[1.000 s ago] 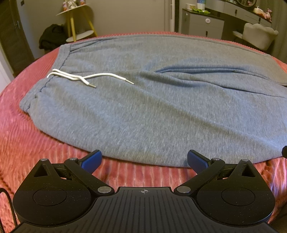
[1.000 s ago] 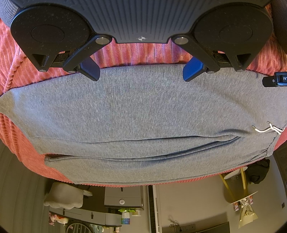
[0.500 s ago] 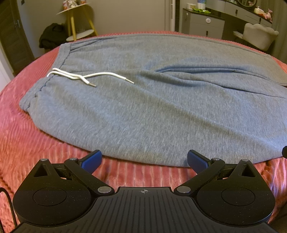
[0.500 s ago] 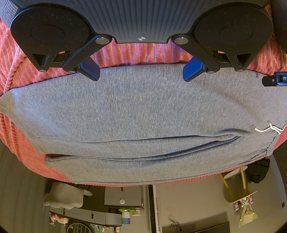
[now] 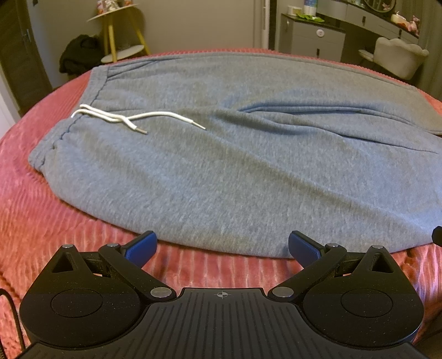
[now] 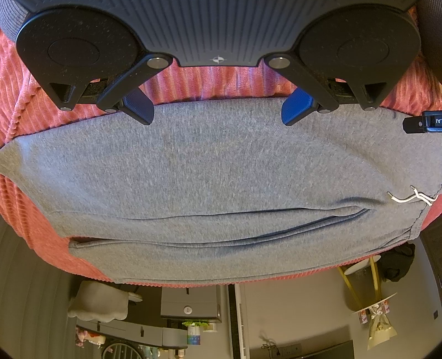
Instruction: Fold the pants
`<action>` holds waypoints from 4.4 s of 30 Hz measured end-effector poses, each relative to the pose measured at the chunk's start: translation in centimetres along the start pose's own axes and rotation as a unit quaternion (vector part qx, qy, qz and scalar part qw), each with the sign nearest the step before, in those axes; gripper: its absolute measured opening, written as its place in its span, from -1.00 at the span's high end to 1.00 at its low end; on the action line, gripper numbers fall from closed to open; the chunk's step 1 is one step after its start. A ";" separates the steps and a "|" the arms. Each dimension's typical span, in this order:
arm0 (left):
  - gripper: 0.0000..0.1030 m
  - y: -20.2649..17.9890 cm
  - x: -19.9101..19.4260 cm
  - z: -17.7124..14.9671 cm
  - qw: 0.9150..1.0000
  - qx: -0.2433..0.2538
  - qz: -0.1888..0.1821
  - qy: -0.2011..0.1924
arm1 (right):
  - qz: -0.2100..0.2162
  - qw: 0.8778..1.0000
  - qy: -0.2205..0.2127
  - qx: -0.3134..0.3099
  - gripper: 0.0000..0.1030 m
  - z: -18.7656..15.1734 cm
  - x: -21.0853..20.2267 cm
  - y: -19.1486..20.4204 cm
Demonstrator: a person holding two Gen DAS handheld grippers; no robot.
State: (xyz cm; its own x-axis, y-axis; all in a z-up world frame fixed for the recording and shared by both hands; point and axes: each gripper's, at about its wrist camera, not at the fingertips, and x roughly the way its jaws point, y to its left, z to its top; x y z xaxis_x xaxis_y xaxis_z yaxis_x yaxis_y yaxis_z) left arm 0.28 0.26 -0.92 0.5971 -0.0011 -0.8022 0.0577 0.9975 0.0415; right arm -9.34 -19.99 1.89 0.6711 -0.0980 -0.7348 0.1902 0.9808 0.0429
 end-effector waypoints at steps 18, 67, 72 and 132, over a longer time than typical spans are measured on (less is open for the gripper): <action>-1.00 2.1 -0.4 4.2 0.994 -0.080 0.016 -0.067 | 0.076 0.990 0.032 0.115 -0.92 4.2 4.6 -4.0; -1.00 4.5 14.1 9.3 0.953 -0.215 0.144 -0.157 | -0.008 0.919 -0.112 0.378 0.96 22.1 20.0 -15.4; -1.00 4.5 13.9 9.2 0.954 -0.217 0.138 -0.156 | -0.021 0.912 -0.098 0.398 0.96 9.8 13.9 -14.3; -0.11 12.8 24.2 27.3 0.929 -0.357 -0.080 -0.049 | 0.045 0.812 -0.168 0.558 0.82 6.3 17.2 -24.3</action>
State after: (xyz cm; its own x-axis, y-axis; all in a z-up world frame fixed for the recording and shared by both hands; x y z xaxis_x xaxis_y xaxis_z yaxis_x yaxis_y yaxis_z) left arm 37.35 11.10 -3.54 0.6990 -0.1247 -0.7041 -0.3728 0.7767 -0.5077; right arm 2.06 -46.52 -7.54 0.8397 -0.2592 -0.4772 0.5349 0.2426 0.8094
